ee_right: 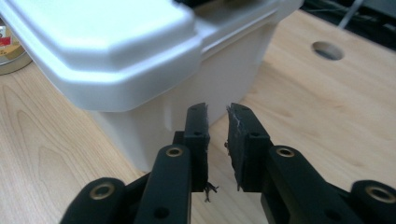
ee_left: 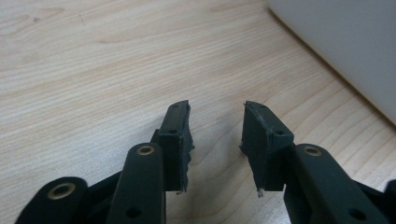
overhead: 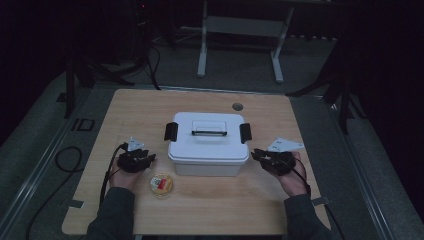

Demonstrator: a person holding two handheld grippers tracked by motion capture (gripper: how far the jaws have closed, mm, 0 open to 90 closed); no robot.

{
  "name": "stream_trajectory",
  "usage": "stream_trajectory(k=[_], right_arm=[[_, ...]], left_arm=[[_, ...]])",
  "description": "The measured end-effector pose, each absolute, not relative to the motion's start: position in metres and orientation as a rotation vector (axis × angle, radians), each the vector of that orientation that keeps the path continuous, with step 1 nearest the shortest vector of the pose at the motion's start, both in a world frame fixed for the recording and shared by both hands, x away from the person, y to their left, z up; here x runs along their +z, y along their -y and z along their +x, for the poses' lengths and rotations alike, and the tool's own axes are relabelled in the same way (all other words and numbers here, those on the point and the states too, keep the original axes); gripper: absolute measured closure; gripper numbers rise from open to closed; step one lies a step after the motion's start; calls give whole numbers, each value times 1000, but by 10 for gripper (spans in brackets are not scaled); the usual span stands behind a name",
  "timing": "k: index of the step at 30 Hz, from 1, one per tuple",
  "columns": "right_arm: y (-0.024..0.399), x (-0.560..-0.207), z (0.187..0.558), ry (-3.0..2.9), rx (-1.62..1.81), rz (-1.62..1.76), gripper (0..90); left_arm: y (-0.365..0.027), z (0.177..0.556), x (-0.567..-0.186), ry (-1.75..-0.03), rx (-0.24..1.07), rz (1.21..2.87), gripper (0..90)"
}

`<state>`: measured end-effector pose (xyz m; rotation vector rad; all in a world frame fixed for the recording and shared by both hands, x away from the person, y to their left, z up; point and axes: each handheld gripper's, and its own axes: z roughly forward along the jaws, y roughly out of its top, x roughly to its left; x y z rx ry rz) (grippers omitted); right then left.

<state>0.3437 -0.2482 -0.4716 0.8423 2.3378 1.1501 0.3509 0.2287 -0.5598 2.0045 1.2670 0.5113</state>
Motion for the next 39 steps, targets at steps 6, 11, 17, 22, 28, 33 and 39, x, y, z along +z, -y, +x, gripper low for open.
stream_trajectory(k=[6,11,17,22,28,33,39], right_arm=[[255,-449,343,-2342,1098,807,697],[254,-434,343,-2351,1067,768,616],[250,-422,344,-2356,1054,745,561],[241,-410,343,-2361,1051,696,533],[230,-397,348,-2385,997,641,516],[221,-386,353,-2404,946,595,510],[209,-377,359,-2443,884,538,508]], left_arm=[[-228,351,-562,-1251,523,2000,559],[-226,351,-562,-1240,535,2015,520],[-225,351,-562,-1237,535,2018,495],[-225,351,-562,-1238,534,2018,486],[-224,351,-562,-1240,532,2020,473],[-223,351,-562,-1243,535,2019,465],[-223,351,-562,-1244,534,2017,464]])
